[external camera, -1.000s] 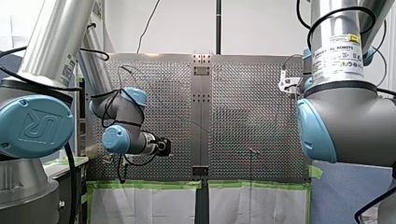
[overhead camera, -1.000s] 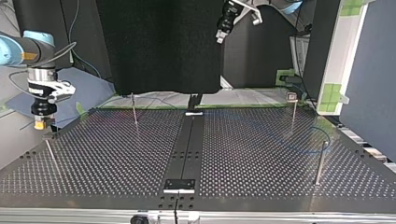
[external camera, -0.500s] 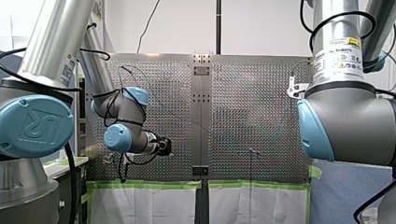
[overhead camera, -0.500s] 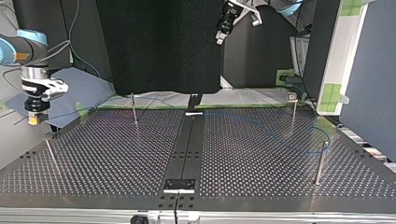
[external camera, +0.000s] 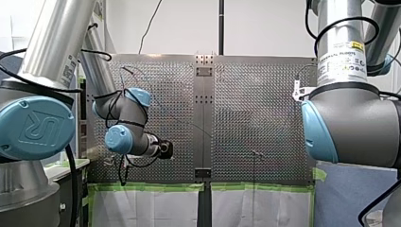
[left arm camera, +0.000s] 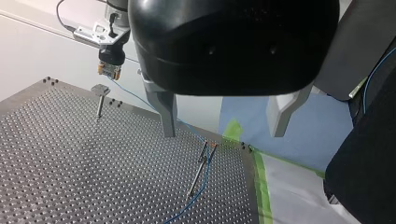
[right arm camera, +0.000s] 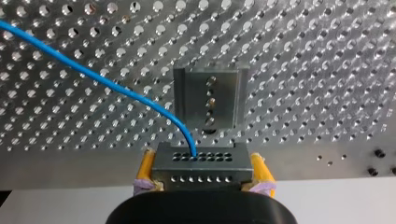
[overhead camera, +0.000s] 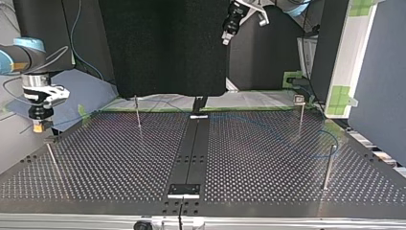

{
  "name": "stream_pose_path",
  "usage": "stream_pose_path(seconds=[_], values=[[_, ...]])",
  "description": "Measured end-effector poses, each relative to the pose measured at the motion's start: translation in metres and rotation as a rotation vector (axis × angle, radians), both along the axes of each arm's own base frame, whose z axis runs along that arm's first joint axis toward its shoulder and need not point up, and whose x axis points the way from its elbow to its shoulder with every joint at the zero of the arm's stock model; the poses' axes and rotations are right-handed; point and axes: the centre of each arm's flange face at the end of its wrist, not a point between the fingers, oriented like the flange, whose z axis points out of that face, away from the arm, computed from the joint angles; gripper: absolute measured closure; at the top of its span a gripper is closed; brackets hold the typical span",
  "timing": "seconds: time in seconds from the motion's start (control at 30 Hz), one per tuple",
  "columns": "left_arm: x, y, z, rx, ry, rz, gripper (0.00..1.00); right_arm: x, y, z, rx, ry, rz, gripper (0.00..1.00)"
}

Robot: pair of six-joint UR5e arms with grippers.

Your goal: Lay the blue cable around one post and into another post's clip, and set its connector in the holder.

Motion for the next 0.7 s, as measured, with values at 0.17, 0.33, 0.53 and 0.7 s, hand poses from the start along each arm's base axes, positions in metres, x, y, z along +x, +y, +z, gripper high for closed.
stream_pose_path(seconds=[0.17, 0.33, 0.53, 0.7], values=[[0.0, 0.0, 0.0, 0.001, 0.004, 0.0, 0.05, 0.002, -0.003, 0.004, -0.006, -0.003, 0.018, 1.0], [-0.001, 0.0, -0.001, 0.003, 0.007, 0.0, 0.05, 0.007, -0.003, 0.004, -0.005, -0.006, 0.039, 1.0], [-0.001, 0.001, -0.001, 0.004, 0.008, 0.003, 0.05, 0.012, -0.004, 0.001, 0.003, -0.013, 0.049, 1.0], [0.0, 0.003, -0.001, 0.01, 0.006, 0.022, 0.05, 0.015, -0.007, -0.003, 0.011, -0.017, 0.054, 1.0]])
